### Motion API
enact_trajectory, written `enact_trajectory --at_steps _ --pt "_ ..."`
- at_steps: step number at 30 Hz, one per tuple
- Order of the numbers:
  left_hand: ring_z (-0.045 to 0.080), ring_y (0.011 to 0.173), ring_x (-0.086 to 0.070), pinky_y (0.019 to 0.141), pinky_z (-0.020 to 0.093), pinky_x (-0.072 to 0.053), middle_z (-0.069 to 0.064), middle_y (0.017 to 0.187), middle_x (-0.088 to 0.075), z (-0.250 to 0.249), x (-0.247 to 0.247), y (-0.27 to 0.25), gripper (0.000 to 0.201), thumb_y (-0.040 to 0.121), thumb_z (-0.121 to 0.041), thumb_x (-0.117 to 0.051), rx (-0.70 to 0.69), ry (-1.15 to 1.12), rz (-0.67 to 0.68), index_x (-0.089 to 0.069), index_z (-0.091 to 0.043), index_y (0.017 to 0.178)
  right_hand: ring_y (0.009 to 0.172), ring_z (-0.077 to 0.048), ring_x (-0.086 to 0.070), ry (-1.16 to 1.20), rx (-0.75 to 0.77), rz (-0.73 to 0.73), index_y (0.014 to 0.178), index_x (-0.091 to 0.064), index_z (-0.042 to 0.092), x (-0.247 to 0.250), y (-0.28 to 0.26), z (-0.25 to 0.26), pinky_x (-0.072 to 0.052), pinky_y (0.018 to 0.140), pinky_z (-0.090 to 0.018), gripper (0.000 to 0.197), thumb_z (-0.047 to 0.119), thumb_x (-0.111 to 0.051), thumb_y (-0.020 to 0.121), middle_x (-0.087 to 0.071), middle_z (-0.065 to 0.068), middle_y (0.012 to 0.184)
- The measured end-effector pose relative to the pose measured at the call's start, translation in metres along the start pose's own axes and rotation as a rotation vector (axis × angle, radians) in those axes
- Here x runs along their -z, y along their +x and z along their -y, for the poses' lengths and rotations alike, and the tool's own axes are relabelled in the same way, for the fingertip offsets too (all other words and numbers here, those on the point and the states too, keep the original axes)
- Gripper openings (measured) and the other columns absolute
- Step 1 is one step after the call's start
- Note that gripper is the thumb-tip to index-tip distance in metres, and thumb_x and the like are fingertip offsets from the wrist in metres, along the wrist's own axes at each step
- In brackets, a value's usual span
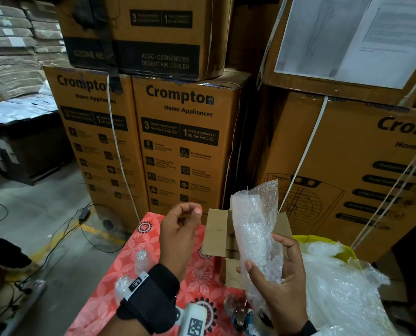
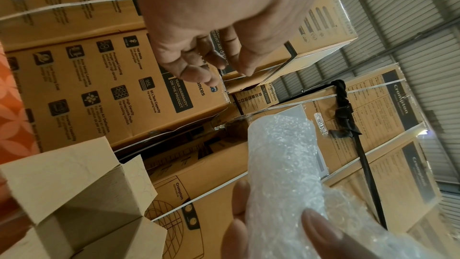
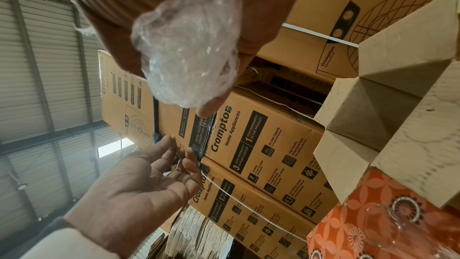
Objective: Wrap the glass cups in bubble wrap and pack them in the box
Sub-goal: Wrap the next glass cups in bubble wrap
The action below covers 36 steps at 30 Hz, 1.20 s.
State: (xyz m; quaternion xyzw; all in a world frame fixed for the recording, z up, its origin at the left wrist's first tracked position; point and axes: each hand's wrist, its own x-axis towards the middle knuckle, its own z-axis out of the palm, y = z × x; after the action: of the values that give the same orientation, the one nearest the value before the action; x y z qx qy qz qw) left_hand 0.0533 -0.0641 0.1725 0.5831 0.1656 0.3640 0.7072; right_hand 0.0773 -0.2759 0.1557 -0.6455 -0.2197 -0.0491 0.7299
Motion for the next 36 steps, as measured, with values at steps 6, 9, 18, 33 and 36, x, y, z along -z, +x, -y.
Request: enact_trajectory --at_steps 6,9,18,33,36 --pt "0.003 0.079 -0.062 0.069 0.019 -0.053 -0.002 0.092 -0.069 0.0 0.001 -0.001 0.008 0.102 -0.015 -0.068 0.004 -0.012 0.008 -0.074 -0.011 0.106 0.111 -0.026 -0.073 0.01 0.013 0.001 0.119 -0.06 0.029 -0.002 0.0 0.003 -0.064 0.089 -0.051 0.069 -0.019 -0.082 0.074 -0.072 0.0 0.122" --pt "0.004 0.082 -0.063 0.07 0.019 -0.054 -0.004 0.093 -0.07 -0.001 0.001 -0.002 0.008 0.102 -0.014 -0.068 0.001 -0.013 0.016 -0.074 -0.011 0.106 0.111 -0.029 -0.073 0.017 0.006 0.003 0.12 -0.06 0.029 -0.002 0.001 0.001 -0.062 0.09 -0.058 0.069 -0.018 -0.082 0.075 -0.072 -0.002 0.122" --pt "0.005 0.083 -0.064 0.072 0.021 -0.053 -0.007 0.092 -0.072 0.0 0.003 -0.003 0.007 0.101 -0.015 -0.069 0.011 -0.014 0.013 -0.074 -0.011 0.104 0.118 -0.037 -0.069 0.026 -0.016 0.018 0.127 -0.057 0.028 -0.002 -0.001 -0.006 -0.057 0.093 -0.069 0.071 -0.013 -0.084 0.076 -0.068 -0.011 0.13" --pt "0.026 0.095 -0.061 0.078 0.031 -0.054 0.013 0.114 -0.065 -0.002 0.003 -0.007 0.013 0.101 -0.02 -0.071 0.02 -0.038 0.039 -0.072 -0.02 0.114 0.116 -0.025 -0.07 0.039 0.05 0.049 0.12 -0.06 0.029 -0.011 -0.003 0.004 -0.062 0.091 -0.037 0.067 -0.015 -0.083 0.075 -0.071 -0.001 0.124" --pt "0.024 0.095 -0.066 0.076 0.032 -0.056 0.003 0.107 -0.07 -0.008 0.002 -0.011 0.015 0.1 -0.025 -0.07 0.053 -0.061 0.056 -0.071 -0.019 0.115 0.115 -0.025 -0.071 0.049 0.052 0.058 0.12 -0.06 0.028 -0.013 -0.003 0.005 -0.062 0.089 -0.034 0.067 -0.017 -0.082 0.075 -0.071 -0.003 0.124"
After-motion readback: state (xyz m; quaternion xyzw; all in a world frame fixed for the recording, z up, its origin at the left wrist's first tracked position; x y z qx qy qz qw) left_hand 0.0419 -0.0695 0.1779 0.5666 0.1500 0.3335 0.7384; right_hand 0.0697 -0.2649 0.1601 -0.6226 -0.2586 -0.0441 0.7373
